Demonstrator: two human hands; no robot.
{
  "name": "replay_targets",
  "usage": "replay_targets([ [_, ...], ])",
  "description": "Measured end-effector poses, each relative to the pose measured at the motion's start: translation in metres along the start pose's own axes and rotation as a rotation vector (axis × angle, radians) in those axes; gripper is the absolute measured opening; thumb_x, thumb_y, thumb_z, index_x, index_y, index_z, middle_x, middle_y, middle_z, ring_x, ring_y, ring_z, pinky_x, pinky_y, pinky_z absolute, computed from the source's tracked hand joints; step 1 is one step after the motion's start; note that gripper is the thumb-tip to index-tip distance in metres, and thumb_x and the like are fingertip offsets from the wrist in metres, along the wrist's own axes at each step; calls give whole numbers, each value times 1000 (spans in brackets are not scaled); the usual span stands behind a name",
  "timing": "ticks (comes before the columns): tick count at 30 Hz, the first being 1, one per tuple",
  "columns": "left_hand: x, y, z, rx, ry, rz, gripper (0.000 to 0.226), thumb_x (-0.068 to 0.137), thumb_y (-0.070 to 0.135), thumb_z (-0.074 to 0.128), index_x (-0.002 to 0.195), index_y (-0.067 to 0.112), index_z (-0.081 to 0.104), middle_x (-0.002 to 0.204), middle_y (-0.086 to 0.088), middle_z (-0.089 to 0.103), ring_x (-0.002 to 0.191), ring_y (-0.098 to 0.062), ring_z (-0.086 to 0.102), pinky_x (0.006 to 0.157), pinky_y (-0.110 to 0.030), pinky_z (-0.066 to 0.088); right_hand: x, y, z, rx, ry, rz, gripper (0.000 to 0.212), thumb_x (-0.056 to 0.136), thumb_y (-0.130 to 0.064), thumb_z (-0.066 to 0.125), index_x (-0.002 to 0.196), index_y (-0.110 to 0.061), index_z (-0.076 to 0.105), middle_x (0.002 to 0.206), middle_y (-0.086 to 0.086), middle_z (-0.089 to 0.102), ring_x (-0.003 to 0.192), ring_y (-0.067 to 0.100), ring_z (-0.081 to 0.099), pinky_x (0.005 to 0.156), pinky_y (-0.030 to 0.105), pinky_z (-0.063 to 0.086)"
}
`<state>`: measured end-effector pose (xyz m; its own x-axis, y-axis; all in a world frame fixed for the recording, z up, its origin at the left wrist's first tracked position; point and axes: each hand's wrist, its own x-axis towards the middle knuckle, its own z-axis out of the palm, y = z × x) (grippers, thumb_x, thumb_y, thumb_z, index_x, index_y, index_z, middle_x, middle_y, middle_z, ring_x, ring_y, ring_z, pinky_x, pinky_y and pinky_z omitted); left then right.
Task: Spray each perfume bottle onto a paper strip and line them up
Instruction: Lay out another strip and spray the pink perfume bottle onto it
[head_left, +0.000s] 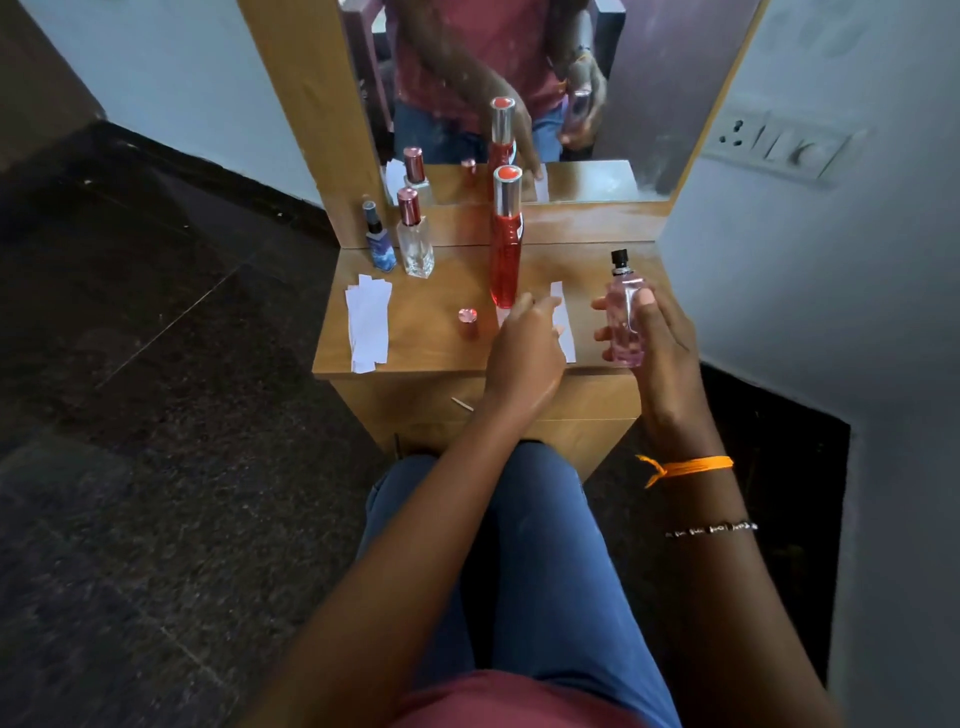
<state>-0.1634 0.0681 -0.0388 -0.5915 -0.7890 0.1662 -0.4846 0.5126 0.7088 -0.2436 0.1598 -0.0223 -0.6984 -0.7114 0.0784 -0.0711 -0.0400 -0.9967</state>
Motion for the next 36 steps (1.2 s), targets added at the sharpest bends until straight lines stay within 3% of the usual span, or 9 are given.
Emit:
replay_targets([
  [5,18,7,16,325,-90,-15,57,92,16,51,143,8,27,130,-12,52,117,-29,49,86,-38,45,0,-1,-2,-25,-16,24,35,103,-26,30,118,-10,57,96,2,66,73,11,58,62,24,47],
  [10,21,7,19,379,-81,5,49,91,12,51,138,8,37,128,-11,53,114,-27,49,87,-36,46,0,-2,-2,-24,-33,47,35,103,-22,29,118,-6,56,94,4,65,74,16,56,66,31,47],
  [16,16,6,20,286,50,39,30,86,8,58,116,12,58,121,-9,53,107,-26,49,75,-28,39,-1,1,-2,25,-23,61,32,103,-24,30,114,-11,58,91,0,64,72,13,56,63,27,46],
  [19,13,7,19,227,78,42,37,85,4,58,119,15,56,118,-7,59,108,-25,52,78,-27,40,-1,3,-3,74,-36,69,26,101,-31,38,112,-17,57,91,1,62,71,12,56,60,26,45],
  [22,9,9,13,52,104,-31,45,82,-1,61,122,17,50,97,-7,67,91,-24,60,70,-31,43,-1,7,-6,154,-92,82,24,98,-36,44,120,-32,53,92,-6,63,68,11,59,59,28,51],
  [24,7,11,4,-89,84,-89,39,78,5,69,111,16,53,79,-2,65,74,-18,60,61,-29,42,-1,8,-8,249,-148,88,32,97,-39,44,129,-41,45,94,-6,63,63,15,60,56,29,52],
  [29,0,10,-20,-280,74,-100,5,76,8,71,79,6,68,72,-4,67,65,-10,56,60,-21,41,-5,8,-5,517,-267,118,39,100,-34,33,139,-31,37,81,8,64,58,23,62,58,31,55],
  [32,-7,8,-26,-314,93,-94,7,80,8,66,79,6,72,71,2,67,60,3,55,58,-5,37,-7,4,-1,564,-307,119,40,100,-31,31,139,-27,38,85,10,65,55,23,58,53,26,49],
  [36,-13,5,-31,-415,58,-197,11,83,9,63,86,9,73,75,6,65,63,6,55,57,-4,38,-10,1,4,544,-329,113,40,95,-30,38,135,-31,43,92,8,61,65,22,55,56,28,46],
])
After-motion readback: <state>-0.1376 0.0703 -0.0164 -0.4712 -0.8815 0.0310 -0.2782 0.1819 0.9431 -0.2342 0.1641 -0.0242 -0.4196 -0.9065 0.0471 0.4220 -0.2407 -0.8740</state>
